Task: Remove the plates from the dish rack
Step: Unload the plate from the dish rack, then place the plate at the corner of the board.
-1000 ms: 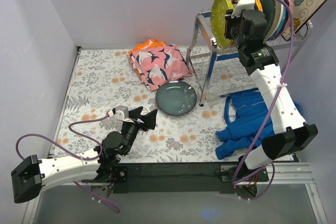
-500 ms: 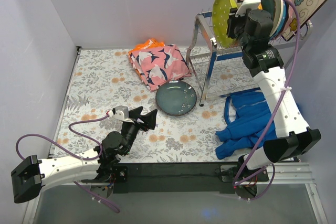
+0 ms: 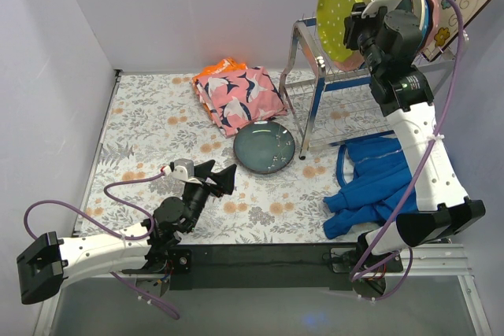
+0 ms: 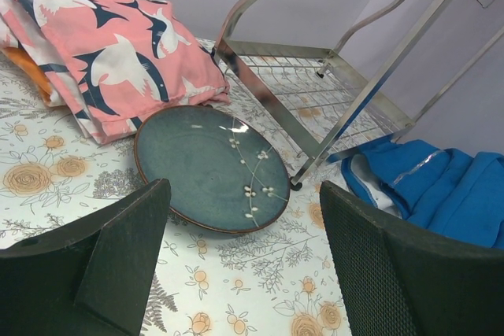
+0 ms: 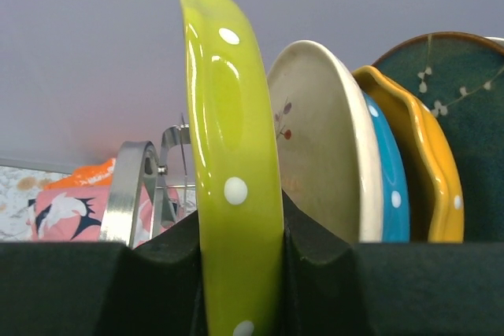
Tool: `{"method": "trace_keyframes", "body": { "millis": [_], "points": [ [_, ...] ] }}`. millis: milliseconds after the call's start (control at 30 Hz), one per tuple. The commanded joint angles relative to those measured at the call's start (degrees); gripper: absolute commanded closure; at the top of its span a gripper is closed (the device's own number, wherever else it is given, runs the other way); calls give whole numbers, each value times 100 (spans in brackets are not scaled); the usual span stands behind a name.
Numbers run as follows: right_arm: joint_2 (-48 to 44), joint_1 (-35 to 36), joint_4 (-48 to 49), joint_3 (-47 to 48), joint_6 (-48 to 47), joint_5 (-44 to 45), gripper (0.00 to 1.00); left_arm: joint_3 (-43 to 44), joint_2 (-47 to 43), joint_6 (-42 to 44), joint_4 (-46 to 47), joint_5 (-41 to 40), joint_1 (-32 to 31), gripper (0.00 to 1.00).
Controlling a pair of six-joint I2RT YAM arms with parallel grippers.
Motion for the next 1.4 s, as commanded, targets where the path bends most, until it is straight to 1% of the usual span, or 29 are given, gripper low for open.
{"method": "trace_keyframes", "body": {
  "millis": [0, 300, 333, 467, 567, 600, 633, 700, 733, 800, 833, 900, 933, 967, 1033, 1067, 1133, 1233, 1267, 1300, 1367],
  "points": [
    [-285, 15, 1373, 493, 419, -236, 99, 149, -10, 73, 56, -16, -11, 25],
    [84, 33, 1408, 1170, 911, -219, 99, 149, 43, 82, 100, -34, -11, 26],
    [111, 76, 1556, 1231, 929, -227, 99, 157, 43, 82, 82, -34, -11, 26],
    [278, 173, 1541, 1565, 1052, -456, 99, 105, -19, 90, 126, -43, -11, 27],
    [287, 217, 1479, 1601, 1420, -587, 99, 87, -45, 99, 170, -25, -11, 27],
    [217, 226, 1479, 1540, 1709, -692, 99, 131, -54, 99, 127, -25, -11, 27],
    [190, 235, 1505, 1427, 1842, -937, 99, 149, -71, 99, 100, -16, -11, 28],
    [77, 261, 1549, 1242, 2210, -1132, 99, 184, -150, 12, -5, 27, -11, 30],
    [32, 270, 1575, 1032, 2604, -1394, 99, 149, -316, 3, -23, 71, -11, 31],
    [-99, 287, 1645, 811, 2958, -1659, 99, 105, -545, -85, -93, 194, -11, 31],
    [-169, 366, 1707, 471, 3247, -1869, 99, 79, -781, -129, -154, 221, -11, 31],
    [-388, 533, 1961, 57, 3433, -1994, 99, 78, -1055, -252, -347, 116, -11, 31],
    [-486, 760, 2067, -146, 3451, -2046, 99, 113, -1186, -339, -470, 63, -11, 31],
    [-582, 910, 2163, -661, 3452, -1986, 99, 235, -1518, -462, -698, 71, -11, 31],
    [-855, 1305, 2489, -1095, 3469, -1819, 99, 272, -1801, -594, -954, 115, -11, 30],
    [-917, 1420, 2585, -1410, 3513, -1818, 99, 341, -2046, -717, -1068, 72, -11, 28],
    [-1075, 1710, 2665, -1632, 3557, -1853, 99, 482, -2250, -1111, -1533, 184, -11, 26],
    [-1338, 1983, 2735, -2115, 3688, -1958, 99, 982, -2409, -1350, -2157, 615, -11, 26],
    [-1531, 2019, 2805, -2299, 3750, -2020, 99, 1149, -2401, -1743, -2429, 808, -11, 26],
    [-1654, 2062, 2919, -2745, 3898, -2116, 99, 1507, -2357, -1912, -2988, 888, -11, 26],
    [-2022, 2124, 3323, -3256, 4092, -2345, 99, 1765, -2278, -2298, -3423, 1308, -11, 26]
  ]
}}
